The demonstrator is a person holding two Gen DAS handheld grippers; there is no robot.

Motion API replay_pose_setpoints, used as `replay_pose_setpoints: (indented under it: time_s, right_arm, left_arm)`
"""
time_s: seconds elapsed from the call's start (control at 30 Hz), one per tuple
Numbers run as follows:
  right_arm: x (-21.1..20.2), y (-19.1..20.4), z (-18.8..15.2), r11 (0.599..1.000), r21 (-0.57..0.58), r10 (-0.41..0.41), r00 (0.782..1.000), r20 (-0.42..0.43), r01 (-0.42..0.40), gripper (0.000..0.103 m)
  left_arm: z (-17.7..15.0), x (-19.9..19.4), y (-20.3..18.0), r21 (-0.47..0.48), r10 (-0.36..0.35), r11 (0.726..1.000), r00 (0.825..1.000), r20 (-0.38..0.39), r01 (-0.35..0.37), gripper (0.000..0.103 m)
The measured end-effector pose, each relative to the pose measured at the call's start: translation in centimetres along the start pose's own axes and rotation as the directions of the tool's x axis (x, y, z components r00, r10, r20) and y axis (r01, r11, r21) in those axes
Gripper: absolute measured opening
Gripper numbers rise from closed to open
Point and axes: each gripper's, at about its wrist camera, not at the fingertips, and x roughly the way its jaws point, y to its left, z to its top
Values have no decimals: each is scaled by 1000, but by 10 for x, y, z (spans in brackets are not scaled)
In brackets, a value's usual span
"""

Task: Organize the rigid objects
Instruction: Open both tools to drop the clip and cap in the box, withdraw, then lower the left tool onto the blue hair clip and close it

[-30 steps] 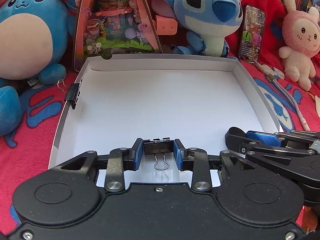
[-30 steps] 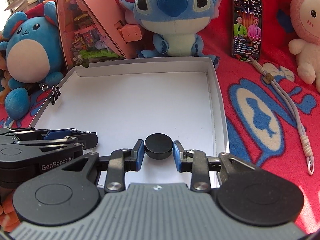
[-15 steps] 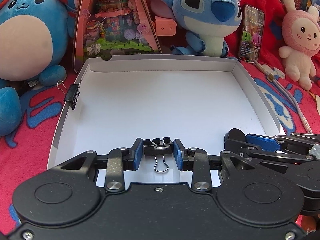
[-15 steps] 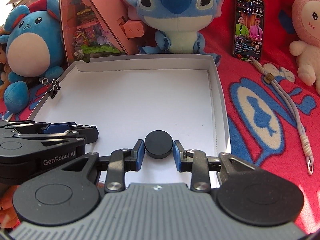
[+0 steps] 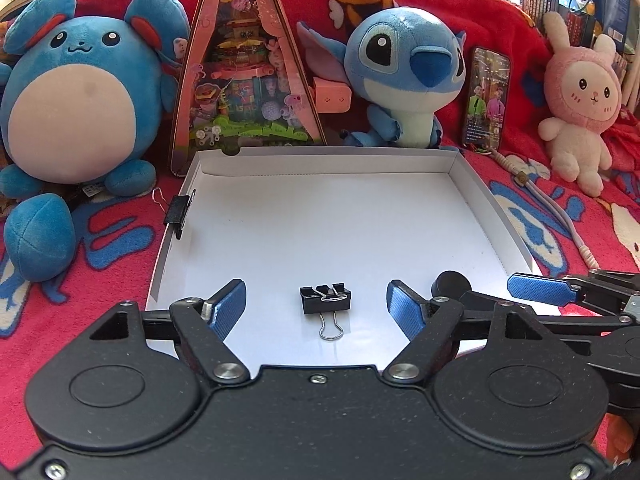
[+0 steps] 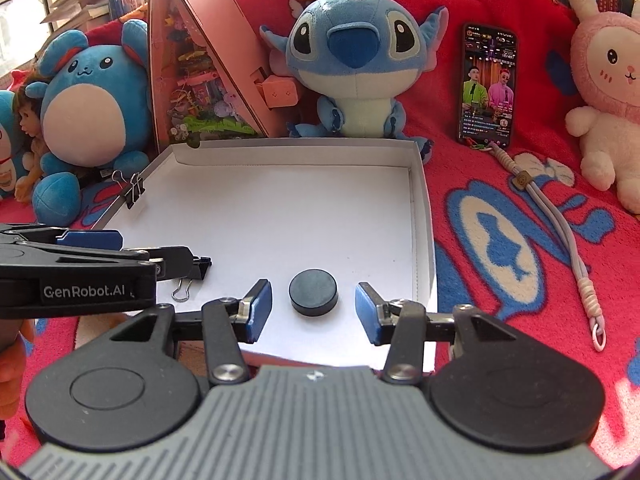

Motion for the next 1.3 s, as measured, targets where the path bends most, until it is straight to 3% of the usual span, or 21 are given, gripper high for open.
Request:
replay_pose_setpoints:
  time_s: [0.43,1.0,1.3]
  right_arm:
    - [-58,2,-34,996,-88,38,992,120,-27,84]
    - [-96,1,-83,997,-63,53,984,169,-43,88]
    - [-108,6,-117,997,-71,23,978,209,-8,90]
  left_arm:
    - [-43,-68,-7,42,-70,997,992,106,66,86]
    - [-105,-101,-4,7,-108,994,987,117,108,86]
    - [-144,-107,1,-7,-132,991,978,161,135,85]
